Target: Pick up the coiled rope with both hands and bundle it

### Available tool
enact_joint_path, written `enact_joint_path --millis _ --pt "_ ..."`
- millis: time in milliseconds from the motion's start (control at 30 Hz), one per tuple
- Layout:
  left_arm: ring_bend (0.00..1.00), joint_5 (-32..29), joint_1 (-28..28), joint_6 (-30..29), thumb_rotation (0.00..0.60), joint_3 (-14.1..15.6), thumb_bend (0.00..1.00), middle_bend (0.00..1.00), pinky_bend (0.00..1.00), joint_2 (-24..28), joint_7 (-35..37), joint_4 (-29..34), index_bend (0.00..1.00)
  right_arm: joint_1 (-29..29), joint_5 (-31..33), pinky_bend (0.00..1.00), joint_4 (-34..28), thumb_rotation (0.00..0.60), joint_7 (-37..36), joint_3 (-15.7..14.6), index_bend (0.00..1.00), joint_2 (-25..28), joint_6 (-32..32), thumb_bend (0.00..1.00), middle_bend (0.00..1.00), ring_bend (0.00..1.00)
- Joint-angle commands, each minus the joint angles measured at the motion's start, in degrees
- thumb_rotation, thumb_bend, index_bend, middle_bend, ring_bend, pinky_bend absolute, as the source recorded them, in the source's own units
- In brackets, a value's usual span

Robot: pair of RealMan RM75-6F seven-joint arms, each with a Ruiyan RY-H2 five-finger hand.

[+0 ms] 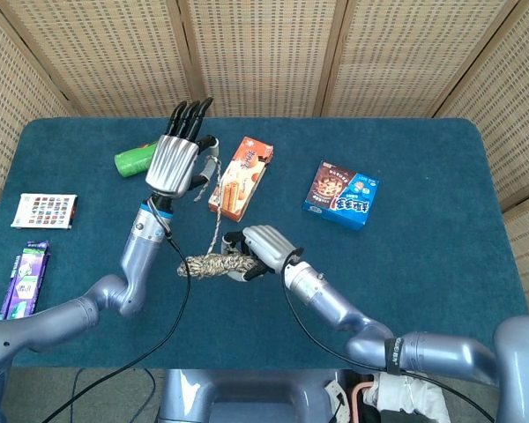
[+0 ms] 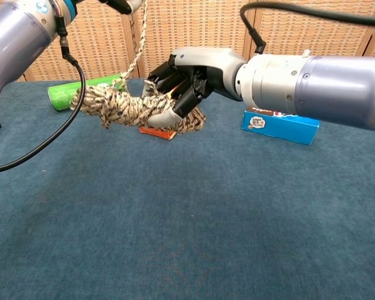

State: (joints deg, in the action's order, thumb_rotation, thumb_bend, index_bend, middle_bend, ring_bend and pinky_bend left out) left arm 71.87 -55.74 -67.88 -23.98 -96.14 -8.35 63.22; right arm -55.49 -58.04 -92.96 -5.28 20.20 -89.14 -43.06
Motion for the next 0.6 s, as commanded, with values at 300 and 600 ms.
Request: enact_joint_path --millis 300,600 --pt "0.0 -1.25 3.05 2.46 0.6 2.46 0.61 0.0 0.0 -2.26 10.28 -9.17 0.85 1.14 2.07 0.64 -2.68 0.6 -9.39 3.81 0.7 1.56 2.74 0.8 0.74 0.62" --pt "0.0 2.03 4.33 1.63 0.6 5.8 0.61 0.0 0.0 -3.86 14.6 -13.94 0.85 0.56 6.4 0.64 -3.31 0.6 -10.48 5.44 0.7 1.12 1.37 0.8 0.74 0.62"
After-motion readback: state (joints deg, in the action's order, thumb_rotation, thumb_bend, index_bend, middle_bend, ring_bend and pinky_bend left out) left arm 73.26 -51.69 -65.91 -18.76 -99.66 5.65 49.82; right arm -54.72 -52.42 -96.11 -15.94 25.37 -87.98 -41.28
